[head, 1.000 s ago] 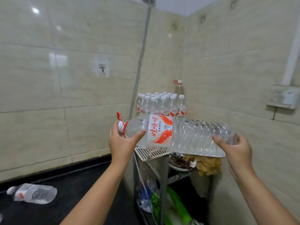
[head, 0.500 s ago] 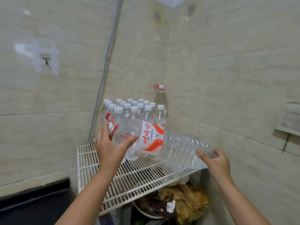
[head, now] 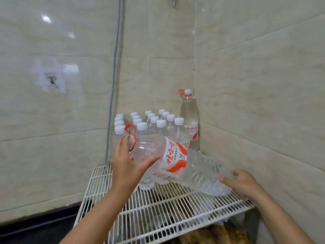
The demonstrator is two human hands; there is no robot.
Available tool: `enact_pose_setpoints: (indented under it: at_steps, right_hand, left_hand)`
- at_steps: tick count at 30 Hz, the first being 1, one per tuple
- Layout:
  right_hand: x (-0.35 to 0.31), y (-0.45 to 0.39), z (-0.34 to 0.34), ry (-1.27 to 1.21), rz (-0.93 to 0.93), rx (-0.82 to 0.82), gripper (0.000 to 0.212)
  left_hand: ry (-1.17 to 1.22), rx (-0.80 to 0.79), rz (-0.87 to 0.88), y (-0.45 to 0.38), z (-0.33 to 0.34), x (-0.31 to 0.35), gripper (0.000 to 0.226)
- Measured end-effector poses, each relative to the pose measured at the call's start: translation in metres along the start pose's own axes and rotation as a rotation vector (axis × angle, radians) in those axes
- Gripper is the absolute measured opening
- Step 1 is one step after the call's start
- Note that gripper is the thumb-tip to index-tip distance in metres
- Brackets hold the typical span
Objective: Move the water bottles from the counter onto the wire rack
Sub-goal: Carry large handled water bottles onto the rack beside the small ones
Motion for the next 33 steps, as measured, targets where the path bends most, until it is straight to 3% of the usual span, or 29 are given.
enact_pose_setpoints:
  at_steps: [2,4,6,8,10,14,19,24,27,33]
  right_hand:
    - [-0.005,-0.008,-0.006,0.342,-0.051,-0.12,0.012]
    - [-0.015,-0.017,-0.012,0.515,-0.178,-0.163,0.059]
    - [-0.034,-0.017,-0.012,0.471,-0.356,-0.153,0.106]
    - [-0.055,-0.01,-0.004,0.323,-0.505,-0.137,0.114]
    - [-0.067,-0.007,0.007,0.343,-0.603,-0.072,0.124]
    - [-0.077,-0.013,0.001,0.386,-0.706,0.206,0.118]
    - [-0.062,-0.016,-0.025,0.195,-0.618,0.461,0.109]
    - [-0.045,-0.018,-0.034,0.123,-0.517,0.552,0.108]
    - [-0.038,-0.02,-0.038,0.096,-0.474,0.601,0.108]
    - [-0.018,-0.023,-0.042,-0.014,-0.332,0.819,0.101]
  left_hand:
    - [-0.011,-0.011,0.017,-0.004,0.008,0.01,0.095]
    - [-0.016,-0.04,0.039,-0.007,0.018,0.024,0.099]
    - [-0.046,-0.067,0.088,-0.012,0.029,0.036,0.102]
    - [-0.107,-0.085,0.12,-0.018,0.036,0.047,0.102]
    - [-0.141,-0.11,0.136,-0.025,0.045,0.058,0.103]
    - [-0.154,-0.16,0.191,-0.039,0.066,0.074,0.102]
    - [-0.134,-0.279,0.356,-0.055,0.105,0.1,0.098]
    - [-0.124,-0.216,0.367,-0.055,0.116,0.096,0.077]
    - [-0.31,-0.238,0.275,-0.055,0.124,0.067,0.063]
    - [-0.687,-0.327,0.21,-0.052,0.146,0.019,0.065]
Point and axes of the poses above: each hand's wrist, its own y-axis away from the middle knuckle, its own z-axis out of the palm, x = y × z, the point moved 9 cm from there along -y, towards the middle knuckle, and after that the axes turned 8 degrees about y, right-handed, at the moved point
